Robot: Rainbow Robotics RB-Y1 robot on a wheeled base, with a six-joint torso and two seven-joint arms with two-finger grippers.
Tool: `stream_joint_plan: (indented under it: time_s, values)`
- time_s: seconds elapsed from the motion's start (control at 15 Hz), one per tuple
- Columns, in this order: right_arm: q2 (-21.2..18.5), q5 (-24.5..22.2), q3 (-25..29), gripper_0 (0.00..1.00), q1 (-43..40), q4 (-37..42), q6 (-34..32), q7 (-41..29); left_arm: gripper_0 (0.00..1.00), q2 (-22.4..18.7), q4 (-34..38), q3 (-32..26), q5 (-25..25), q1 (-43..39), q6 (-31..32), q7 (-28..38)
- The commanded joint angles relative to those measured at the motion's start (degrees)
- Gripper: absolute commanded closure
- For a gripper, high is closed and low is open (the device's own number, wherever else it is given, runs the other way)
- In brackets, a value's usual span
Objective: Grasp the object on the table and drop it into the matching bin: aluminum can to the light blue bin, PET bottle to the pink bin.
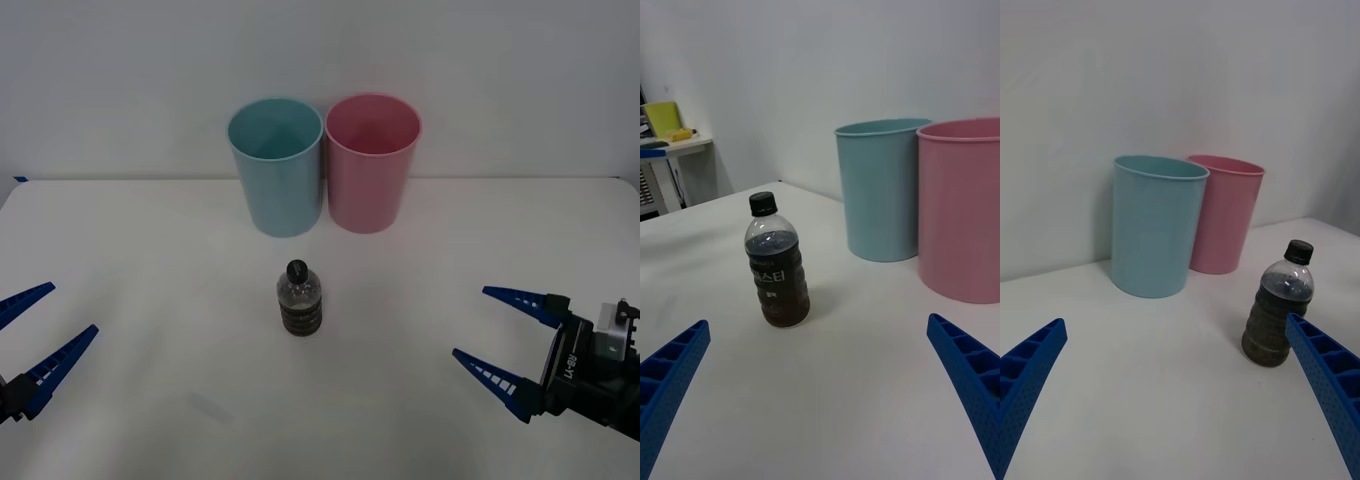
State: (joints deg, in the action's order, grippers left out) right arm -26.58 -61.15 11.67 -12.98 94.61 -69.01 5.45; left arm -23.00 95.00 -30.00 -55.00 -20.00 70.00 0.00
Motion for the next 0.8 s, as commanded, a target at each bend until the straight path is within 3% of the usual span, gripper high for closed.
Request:
stream_joint_plan:
  time_s: [0.07, 0.53, 0.8]
  values:
    - [-1.0, 0.0, -4.5, 0.00, 4.1, -4.2, 0.5, 2.0, 0.00, 0.0, 0.0, 0.0, 0.0, 0.0, 0.0, 0.0]
    - [-1.8, 0.0, -14.1, 0.00, 12.3, -12.3, 3.8, 6.6, 0.00, 0.0, 0.0, 0.0, 0.0, 0.0, 0.0, 0.0]
    - [-1.8, 0.7, -20.2, 0.00, 14.7, -13.5, 10.1, 11.1, 0.00, 0.0, 0.0, 0.0, 0.0, 0.0, 0.0, 0.0]
